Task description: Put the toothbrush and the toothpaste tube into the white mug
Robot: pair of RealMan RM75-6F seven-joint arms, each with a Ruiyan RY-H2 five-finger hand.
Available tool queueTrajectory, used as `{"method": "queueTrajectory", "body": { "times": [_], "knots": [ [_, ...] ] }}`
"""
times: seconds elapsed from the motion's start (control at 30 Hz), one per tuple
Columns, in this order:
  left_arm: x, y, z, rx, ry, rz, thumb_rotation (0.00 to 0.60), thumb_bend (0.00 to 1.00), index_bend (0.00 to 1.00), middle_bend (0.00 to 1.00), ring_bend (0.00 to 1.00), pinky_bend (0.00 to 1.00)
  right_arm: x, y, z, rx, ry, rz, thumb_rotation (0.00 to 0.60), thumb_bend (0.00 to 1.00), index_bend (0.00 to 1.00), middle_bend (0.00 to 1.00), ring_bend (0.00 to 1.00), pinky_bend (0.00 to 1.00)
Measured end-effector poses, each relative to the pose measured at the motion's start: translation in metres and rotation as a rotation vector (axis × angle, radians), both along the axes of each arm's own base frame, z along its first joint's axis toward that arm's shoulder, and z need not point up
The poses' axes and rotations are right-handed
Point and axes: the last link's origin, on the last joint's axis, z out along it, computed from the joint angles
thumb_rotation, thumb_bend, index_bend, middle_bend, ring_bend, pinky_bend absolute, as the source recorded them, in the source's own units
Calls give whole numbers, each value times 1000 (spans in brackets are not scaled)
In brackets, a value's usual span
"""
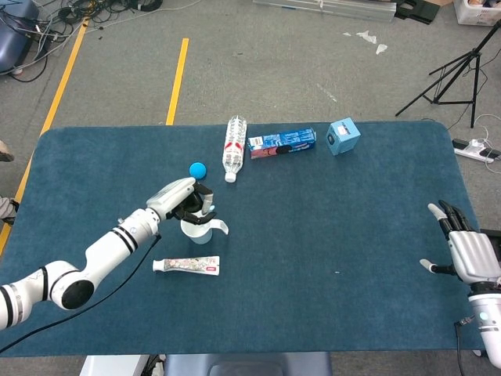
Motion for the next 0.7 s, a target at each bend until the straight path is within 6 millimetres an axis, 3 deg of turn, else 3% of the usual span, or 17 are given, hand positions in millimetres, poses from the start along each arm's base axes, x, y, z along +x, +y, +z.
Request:
{"method": "queueTrajectory", "body": {
  "times": [0.4, 0.7],
  "knots": [
    [-23, -1, -9, -13, 38, 23, 600, 394, 620, 1000, 1000, 1000, -1, -1, -1, 4, 3, -4, 600, 15, 109, 19, 11, 397],
    [-32, -6, -3, -7, 62, 23, 600, 135, 526, 1000, 1000, 1000, -1, -1, -4, 12, 8, -5, 600, 15, 109, 19, 11, 397]
  ]
}}
